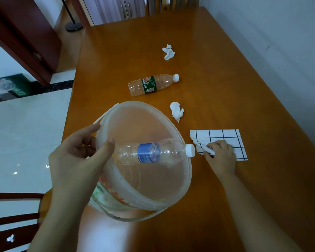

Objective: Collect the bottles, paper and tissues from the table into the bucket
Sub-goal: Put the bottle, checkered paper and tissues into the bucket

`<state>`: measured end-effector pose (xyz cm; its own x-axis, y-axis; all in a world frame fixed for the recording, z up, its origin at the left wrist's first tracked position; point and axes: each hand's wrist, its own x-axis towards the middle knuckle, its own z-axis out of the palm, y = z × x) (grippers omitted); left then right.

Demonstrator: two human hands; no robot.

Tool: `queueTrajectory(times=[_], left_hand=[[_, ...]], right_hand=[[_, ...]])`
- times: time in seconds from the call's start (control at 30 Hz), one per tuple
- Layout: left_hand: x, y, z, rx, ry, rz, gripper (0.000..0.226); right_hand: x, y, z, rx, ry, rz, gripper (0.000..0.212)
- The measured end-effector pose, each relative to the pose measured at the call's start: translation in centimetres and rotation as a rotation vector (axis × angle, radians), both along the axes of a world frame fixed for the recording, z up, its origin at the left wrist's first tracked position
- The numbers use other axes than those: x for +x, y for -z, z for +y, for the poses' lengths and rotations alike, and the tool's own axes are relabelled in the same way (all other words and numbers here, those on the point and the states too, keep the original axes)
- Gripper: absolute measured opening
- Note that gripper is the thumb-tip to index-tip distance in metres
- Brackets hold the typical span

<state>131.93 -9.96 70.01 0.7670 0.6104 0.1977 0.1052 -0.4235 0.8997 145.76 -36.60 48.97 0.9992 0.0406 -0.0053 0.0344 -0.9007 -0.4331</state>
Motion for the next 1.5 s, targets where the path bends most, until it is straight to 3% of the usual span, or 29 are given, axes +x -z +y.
queueTrajectory(times=[0.13,0.47,1.03,1.33,1.5], left_hand=[[-0.5,-0.4,-0.1,-0.007,-0.008,-0.006,0.034],[-3.0,-1.7,-0.2,-0.039,-0.007,-0.054,0.033],[-8.8,-2.3,-1.8,-0.205,-0.128,-0.097,0.031],[-13.7,-2.4,-4.2,-0.222,-0.219,-0.139,0.031],[-17.2,-2.2,-4.9,-0.237,-0.299,-0.187,0.029]], right_hand=[[-1.9,0.0,0.0,0.07,0.028,-0.038,0.015],[-6.5,-0.6,-0.1,0.278,0.102,-0.037,0.008],[-10.5,-14.1,-0.5,0.758,0.083,-0.283,0.009],[-15.3,-20.1,2.0,0.921,-0.187,-0.317,0.01],[-18.7,-21.1,4.0,0.855,-0.425,-0.297,0.009]])
